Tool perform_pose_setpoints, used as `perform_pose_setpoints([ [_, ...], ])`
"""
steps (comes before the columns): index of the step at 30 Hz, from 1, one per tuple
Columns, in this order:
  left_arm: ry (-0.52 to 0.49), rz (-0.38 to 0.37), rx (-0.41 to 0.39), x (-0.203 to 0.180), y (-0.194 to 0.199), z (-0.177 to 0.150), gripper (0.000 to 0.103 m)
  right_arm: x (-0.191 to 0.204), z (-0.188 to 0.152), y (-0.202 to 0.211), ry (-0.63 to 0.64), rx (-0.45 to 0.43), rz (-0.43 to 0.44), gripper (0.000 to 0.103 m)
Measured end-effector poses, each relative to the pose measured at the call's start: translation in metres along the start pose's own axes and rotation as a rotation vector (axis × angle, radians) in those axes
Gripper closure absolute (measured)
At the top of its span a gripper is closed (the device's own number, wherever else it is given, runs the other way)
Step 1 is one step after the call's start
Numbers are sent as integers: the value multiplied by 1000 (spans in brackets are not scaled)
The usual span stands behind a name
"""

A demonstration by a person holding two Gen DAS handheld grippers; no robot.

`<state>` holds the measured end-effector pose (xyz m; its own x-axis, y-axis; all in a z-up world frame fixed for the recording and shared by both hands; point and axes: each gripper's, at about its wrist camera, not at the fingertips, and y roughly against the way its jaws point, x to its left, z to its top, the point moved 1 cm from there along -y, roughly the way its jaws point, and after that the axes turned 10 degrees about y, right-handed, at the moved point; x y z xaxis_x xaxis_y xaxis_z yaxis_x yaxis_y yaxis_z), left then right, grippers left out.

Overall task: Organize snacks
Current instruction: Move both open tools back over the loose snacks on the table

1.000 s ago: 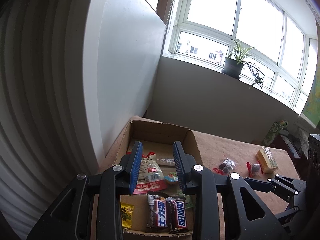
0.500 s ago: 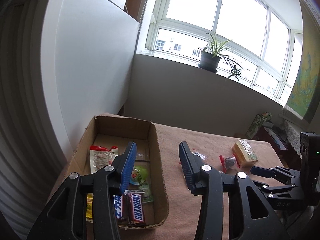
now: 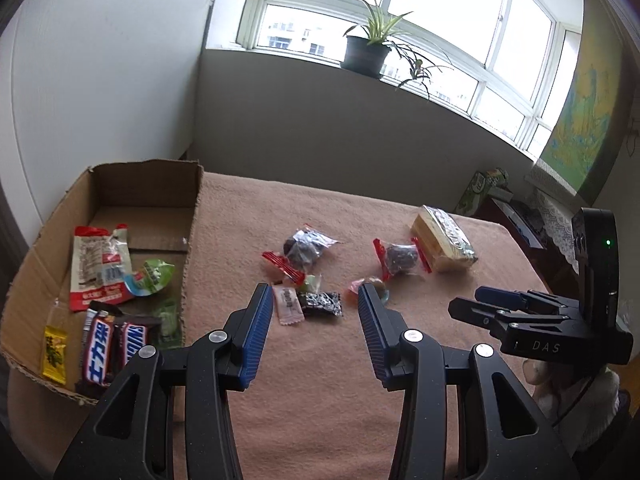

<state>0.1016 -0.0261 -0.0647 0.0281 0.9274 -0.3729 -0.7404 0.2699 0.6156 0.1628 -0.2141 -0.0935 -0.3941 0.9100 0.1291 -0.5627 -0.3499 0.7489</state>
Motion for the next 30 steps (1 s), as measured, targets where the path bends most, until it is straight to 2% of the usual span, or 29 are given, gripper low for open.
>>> perform_pose_setpoints([
  [14, 20, -12, 141, 0, -40, -20, 60, -12, 19, -35, -87, 41, 87, 31],
  [24, 113, -66, 269, 11, -74, -20, 60, -21, 34, -62, -148, 86, 119, 31],
  [30, 111, -45, 264, 12, -83, -14, 60, -27, 40, -75, -172, 101, 131, 31],
])
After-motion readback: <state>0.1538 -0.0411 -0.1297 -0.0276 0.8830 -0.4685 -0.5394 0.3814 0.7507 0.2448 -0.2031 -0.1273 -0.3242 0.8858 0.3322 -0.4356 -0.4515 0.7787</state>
